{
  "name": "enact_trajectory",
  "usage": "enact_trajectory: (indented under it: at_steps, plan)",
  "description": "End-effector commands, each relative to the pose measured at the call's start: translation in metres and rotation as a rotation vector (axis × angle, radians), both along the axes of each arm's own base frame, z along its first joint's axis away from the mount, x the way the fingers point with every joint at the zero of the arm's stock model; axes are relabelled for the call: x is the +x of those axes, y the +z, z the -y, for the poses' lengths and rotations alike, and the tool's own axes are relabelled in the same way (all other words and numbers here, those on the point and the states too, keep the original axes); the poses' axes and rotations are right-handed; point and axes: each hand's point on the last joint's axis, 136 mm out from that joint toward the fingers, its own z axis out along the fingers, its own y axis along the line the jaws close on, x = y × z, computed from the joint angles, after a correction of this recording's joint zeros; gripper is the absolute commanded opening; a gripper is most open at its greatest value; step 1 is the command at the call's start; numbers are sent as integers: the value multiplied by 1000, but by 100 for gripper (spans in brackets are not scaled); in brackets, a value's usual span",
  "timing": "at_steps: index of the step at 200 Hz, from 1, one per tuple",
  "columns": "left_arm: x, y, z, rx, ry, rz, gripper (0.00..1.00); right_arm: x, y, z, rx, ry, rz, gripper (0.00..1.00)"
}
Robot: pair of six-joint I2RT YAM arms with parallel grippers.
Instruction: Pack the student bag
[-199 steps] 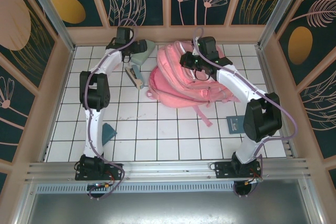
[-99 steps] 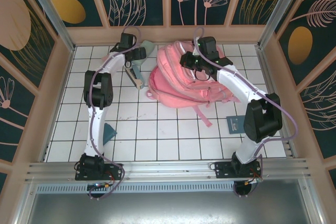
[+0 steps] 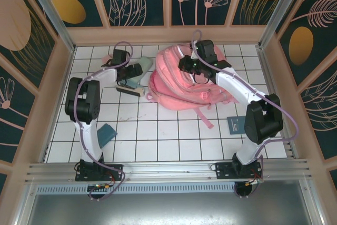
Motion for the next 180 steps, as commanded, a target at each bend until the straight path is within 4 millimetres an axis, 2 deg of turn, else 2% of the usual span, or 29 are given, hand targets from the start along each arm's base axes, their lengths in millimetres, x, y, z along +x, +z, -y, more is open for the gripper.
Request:
enact_trajectory:
  at_steps: [1,24,55,96,180]
  plan:
    - [-6,23,7,-58,-20,36,96,-14,43,-15,98,51,76,0]
    - [-8,30,7,-22,-67,53,98,-16,43,-17,97,54,77,0]
    - [-7,25,7,58,-139,49,99,-21,41,-16,90,56,73,0]
    - [-5,0,10,224,-252,11,99,-24,39,-13,81,50,69,0]
    - [-10,-38,20,347,-336,-62,99,-23,40,-11,70,46,69,0]
